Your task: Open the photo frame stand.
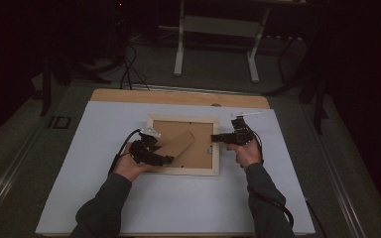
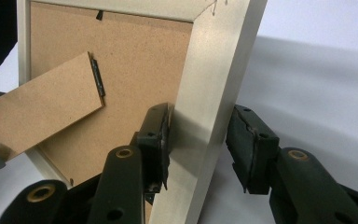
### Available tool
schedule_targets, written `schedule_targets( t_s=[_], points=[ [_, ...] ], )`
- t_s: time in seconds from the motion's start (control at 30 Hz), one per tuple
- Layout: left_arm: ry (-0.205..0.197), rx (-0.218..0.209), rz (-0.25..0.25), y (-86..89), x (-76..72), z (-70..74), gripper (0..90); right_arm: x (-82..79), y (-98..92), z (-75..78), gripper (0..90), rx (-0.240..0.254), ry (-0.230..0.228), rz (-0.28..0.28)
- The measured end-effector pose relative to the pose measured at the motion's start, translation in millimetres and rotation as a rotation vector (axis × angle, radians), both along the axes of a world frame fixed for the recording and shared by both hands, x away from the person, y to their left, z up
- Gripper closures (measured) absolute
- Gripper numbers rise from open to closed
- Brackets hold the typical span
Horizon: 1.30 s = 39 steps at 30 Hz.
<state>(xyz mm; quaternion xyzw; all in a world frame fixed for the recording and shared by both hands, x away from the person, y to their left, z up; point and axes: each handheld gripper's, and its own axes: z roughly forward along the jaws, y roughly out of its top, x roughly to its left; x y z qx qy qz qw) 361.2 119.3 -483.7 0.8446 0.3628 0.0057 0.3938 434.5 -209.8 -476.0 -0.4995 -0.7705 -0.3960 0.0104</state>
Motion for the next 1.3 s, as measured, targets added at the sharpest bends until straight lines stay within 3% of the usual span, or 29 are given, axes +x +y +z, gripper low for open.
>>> schedule_targets(
  t_s=[0.13,0.4,0.9,1.3],
  points=[
    [0.003,0.021,-0.014,-2.2,-0.7,-0.7,47.9,-1.8,1.1,2.8,59.1,-0.012,-0.015,0.009],
    [-0.027,0.097,-0.031,-8.1,-4.5,2.5,49.6,-6.4,2.5,7.3,59.3,-0.027,-0.05,0.017],
    [-0.092,0.127,-0.029,-17.3,-5.2,6.8,51.0,-13.7,3.2,22.3,60.1,-0.082,-0.138,-0.008],
    [-0.116,0.149,-0.018,-23.6,-2.3,9.9,52.3,-17.4,1.0,30.4,60.9,-0.095,-0.193,-0.025]
  ],
)
